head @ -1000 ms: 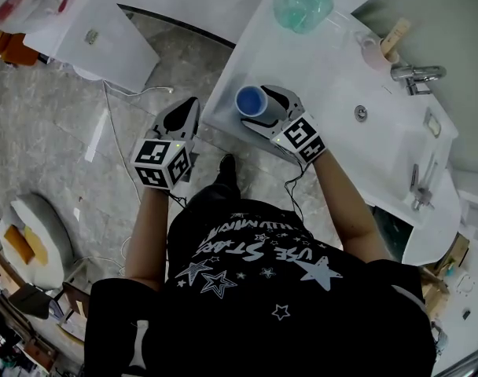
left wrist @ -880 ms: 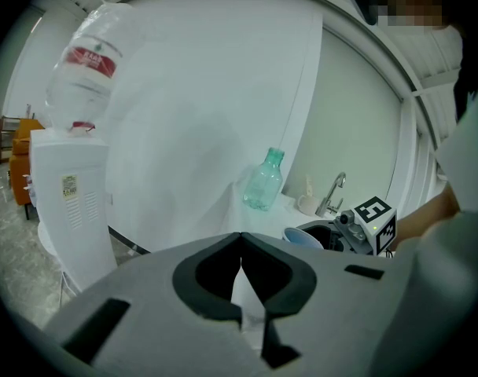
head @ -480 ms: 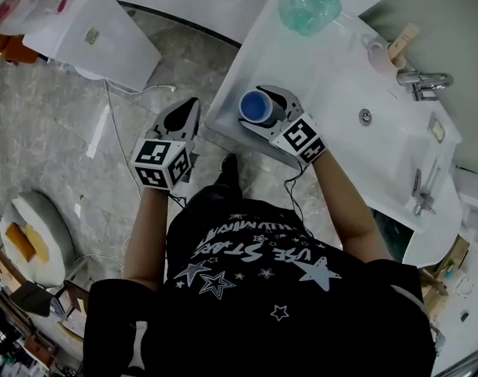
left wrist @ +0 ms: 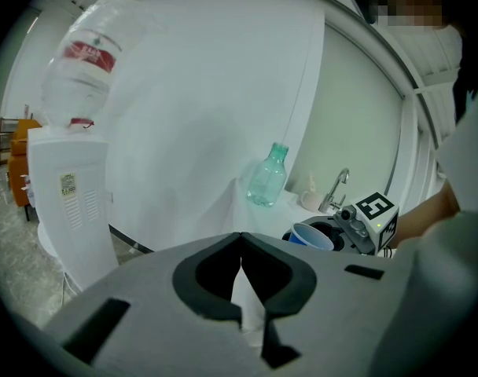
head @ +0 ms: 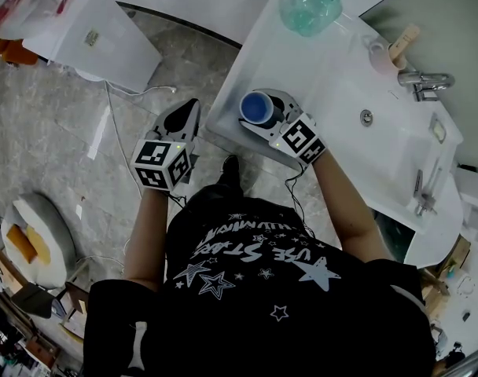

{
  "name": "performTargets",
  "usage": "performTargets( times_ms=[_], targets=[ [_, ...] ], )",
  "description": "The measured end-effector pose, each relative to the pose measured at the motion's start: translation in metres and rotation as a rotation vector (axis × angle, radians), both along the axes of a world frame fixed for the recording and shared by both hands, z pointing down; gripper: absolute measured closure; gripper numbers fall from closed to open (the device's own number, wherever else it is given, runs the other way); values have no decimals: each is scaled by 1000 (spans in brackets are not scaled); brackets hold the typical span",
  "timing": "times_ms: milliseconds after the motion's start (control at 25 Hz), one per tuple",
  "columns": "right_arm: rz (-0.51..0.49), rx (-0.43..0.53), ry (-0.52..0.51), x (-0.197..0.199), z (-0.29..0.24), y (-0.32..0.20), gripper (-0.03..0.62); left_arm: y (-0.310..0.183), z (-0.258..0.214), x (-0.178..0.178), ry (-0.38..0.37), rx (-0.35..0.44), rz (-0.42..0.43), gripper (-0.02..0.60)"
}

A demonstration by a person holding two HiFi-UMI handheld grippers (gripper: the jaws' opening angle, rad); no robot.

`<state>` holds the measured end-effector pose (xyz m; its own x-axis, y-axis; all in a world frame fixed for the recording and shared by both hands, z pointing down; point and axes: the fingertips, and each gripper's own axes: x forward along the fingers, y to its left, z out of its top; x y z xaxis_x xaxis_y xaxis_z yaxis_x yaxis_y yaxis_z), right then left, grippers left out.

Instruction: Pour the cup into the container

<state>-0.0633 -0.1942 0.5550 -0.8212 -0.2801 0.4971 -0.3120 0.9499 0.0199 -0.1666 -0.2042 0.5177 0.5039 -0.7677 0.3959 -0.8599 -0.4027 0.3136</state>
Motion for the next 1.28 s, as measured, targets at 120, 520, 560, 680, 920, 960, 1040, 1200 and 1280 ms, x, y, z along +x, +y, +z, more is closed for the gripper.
performTargets(
  times_ms=[120, 520, 560, 680, 920, 960, 1040, 1200, 1280],
  targets=[
    [14, -10, -5, 0, -1, -1, 301, -2, -2, 3, 1, 6, 9, 571],
    [136, -44, -50, 20, -21, -10, 303, -13, -18, 7, 24, 42, 39, 571],
    [145, -42, -49, 23, -25, -11, 303, -14, -20, 8, 26, 46, 44, 571],
    [173, -28, -44, 36, -37, -17, 304, -20, -27, 16, 26, 59, 64, 571],
    [236, 12, -28, 68, -65, -28, 309, -27, -44, 42, 27, 90, 109, 571],
    [248, 10, -37, 74, -70, -30, 310, -28, -46, 47, 28, 93, 113, 571],
    [277, -5, -63, 87, -78, -35, 312, -31, -52, 55, 26, 99, 121, 571],
    [325, -29, -91, 111, -95, -45, 315, -40, -68, 67, 26, 112, 124, 571],
    [339, -32, -96, 122, -105, -51, 315, -46, -76, 74, 26, 123, 125, 571]
  ],
)
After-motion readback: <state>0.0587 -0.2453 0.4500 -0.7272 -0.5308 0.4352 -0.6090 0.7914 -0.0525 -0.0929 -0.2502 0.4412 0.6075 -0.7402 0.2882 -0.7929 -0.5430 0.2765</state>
